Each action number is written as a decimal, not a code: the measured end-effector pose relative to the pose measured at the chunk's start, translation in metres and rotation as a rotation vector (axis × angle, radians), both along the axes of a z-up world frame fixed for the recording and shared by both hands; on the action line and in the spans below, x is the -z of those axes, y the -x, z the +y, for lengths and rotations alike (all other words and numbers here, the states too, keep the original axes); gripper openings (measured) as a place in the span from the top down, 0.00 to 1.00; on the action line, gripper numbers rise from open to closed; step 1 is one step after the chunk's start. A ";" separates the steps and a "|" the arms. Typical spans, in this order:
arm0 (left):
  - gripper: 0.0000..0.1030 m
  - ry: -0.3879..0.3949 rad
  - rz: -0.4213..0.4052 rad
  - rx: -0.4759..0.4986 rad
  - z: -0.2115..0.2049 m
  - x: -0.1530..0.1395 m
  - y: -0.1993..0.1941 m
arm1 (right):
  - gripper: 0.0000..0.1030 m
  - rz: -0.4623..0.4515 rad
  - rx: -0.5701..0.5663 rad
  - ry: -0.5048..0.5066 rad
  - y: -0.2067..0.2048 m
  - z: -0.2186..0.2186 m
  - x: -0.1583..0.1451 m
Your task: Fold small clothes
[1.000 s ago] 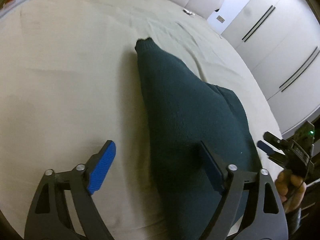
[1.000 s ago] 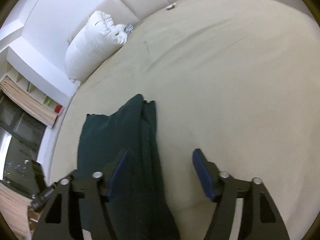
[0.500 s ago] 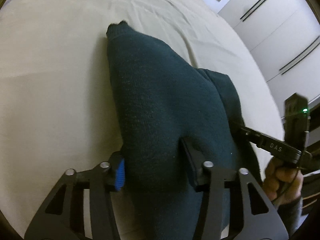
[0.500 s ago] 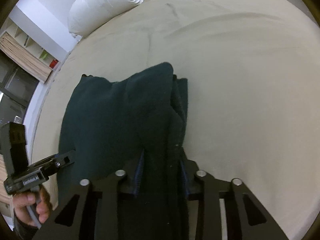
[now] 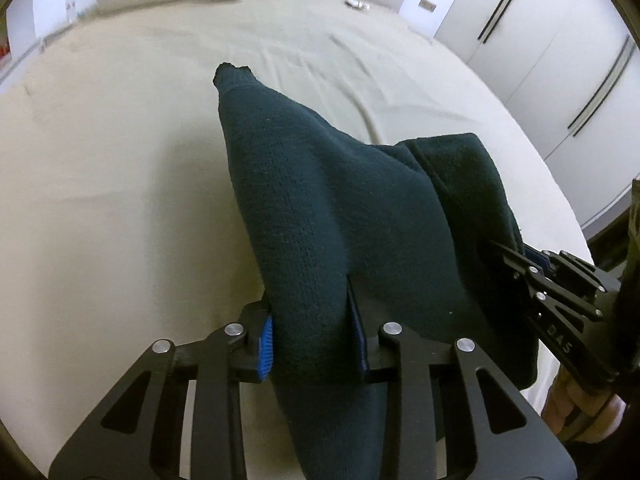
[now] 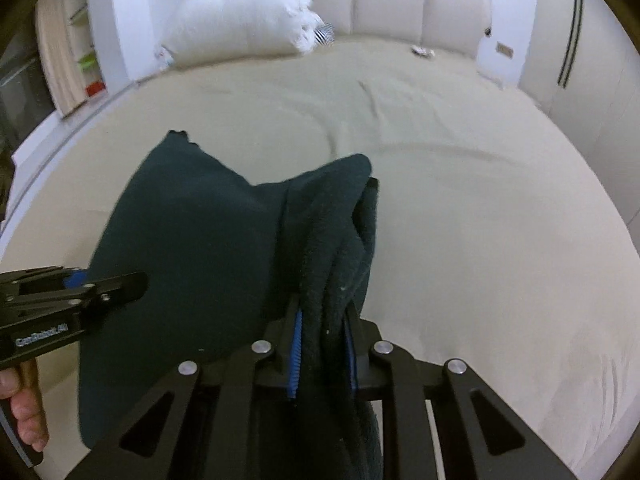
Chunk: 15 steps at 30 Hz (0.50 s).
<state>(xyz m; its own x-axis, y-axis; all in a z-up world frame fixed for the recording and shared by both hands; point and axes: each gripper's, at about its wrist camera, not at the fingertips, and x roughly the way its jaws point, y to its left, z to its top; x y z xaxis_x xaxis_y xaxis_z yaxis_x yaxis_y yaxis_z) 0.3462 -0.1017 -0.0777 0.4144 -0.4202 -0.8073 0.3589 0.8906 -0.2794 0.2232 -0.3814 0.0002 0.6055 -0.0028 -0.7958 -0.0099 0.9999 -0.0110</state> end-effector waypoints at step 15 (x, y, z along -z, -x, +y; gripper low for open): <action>0.72 -0.026 -0.037 -0.080 0.141 -0.034 0.063 | 0.82 0.041 -0.117 -0.311 0.051 0.087 -0.011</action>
